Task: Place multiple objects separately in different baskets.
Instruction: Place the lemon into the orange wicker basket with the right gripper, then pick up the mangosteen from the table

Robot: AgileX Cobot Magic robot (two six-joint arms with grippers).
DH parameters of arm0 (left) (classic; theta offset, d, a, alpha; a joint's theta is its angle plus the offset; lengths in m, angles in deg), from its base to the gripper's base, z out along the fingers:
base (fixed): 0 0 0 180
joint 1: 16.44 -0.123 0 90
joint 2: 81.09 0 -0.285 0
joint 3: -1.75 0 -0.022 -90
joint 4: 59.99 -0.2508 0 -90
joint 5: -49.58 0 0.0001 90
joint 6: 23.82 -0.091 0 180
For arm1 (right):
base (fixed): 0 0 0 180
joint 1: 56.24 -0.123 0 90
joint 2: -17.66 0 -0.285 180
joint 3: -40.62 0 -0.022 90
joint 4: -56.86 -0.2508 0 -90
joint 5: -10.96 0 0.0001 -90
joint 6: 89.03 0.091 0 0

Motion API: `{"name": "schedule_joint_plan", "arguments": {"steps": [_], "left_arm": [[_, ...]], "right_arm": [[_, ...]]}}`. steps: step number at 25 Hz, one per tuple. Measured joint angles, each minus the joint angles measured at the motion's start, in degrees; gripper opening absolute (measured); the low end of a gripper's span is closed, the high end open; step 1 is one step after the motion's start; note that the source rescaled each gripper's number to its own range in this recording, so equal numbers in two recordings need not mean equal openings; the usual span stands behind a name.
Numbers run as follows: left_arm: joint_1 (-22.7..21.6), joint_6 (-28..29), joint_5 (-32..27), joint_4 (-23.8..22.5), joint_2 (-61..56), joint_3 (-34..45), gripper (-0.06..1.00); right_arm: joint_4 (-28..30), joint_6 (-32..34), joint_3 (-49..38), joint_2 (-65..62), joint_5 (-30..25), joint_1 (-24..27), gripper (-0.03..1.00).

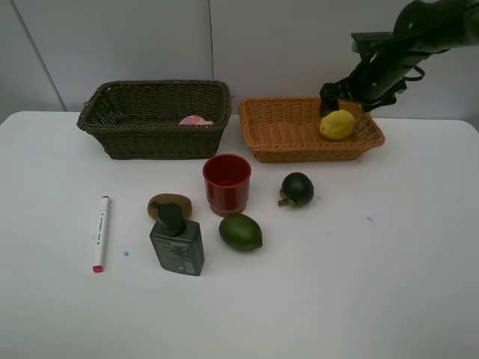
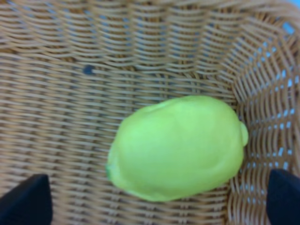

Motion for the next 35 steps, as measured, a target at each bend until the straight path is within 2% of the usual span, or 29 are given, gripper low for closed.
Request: {"name": "schedule_joint_plan", "arguments": {"steps": [5,12,19,23,27,30,35], "left_arm": [[0.00,0.00,0.00,0.00,0.00,0.00,1.00],[0.00,0.00,0.00,0.00,0.00,0.00,1.00],[0.00,0.00,0.00,0.00,0.00,0.00,1.00],[0.00,0.00,0.00,0.00,0.00,0.00,1.00],[0.00,0.00,0.00,0.00,0.00,0.00,1.00],[0.00,0.00,0.00,0.00,0.00,0.00,1.00],[0.00,0.00,0.00,0.00,0.00,0.00,1.00]], "right_arm": [[0.00,0.00,0.00,-5.98,-6.30,-1.72,1.00],[0.00,0.00,0.00,-12.18,-19.37,-5.18,1.00],[-1.21,1.32,0.00,-13.32,-25.56,-12.51,1.00],[-1.28,3.77,-1.35,-13.43,-26.04,-16.98,1.00],[-1.32,5.09,-5.62,-13.43,-24.49,-19.21,1.00],[-1.35,5.52,-9.65,-13.43,-21.33,-19.54,1.00],[-1.12,5.56,-17.35,-13.37,-12.22,-19.54,1.00]]}}
